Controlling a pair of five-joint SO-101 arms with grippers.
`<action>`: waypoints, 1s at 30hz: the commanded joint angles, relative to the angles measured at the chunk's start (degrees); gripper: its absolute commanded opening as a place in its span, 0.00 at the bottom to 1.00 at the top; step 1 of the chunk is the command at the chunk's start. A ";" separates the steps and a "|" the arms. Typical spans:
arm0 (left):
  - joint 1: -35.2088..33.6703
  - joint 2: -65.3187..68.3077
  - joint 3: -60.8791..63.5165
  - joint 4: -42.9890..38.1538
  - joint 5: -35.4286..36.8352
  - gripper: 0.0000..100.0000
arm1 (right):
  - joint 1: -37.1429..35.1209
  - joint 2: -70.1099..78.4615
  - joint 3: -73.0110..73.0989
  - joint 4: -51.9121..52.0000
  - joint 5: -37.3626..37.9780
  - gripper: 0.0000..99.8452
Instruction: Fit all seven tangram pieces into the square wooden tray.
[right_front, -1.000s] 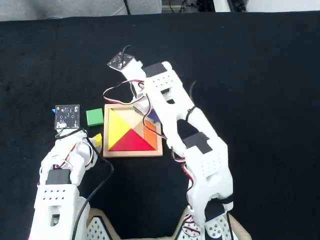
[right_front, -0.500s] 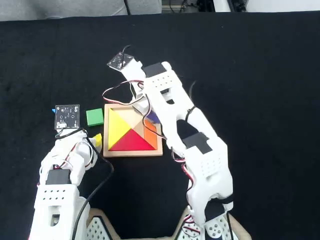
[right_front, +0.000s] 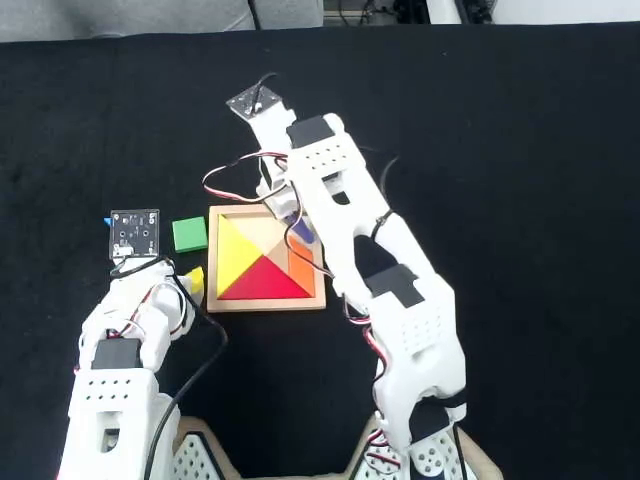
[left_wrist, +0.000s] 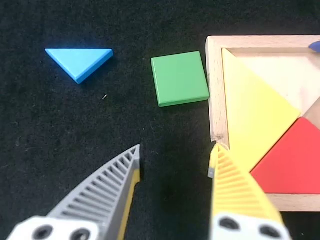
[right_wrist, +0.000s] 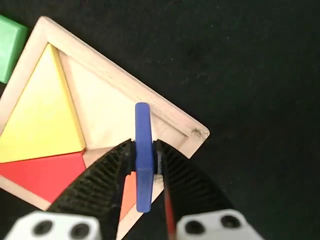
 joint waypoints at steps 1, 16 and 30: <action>0.75 -0.62 -0.66 -0.70 -0.44 0.22 | -0.88 -0.66 -2.68 1.23 -0.35 0.02; 0.75 -0.62 -0.66 -0.70 -0.44 0.22 | -2.46 -0.40 -2.51 1.85 -0.26 0.02; 0.75 -0.62 -0.66 -0.70 -0.44 0.22 | -2.55 -0.31 -1.36 1.93 -0.35 0.13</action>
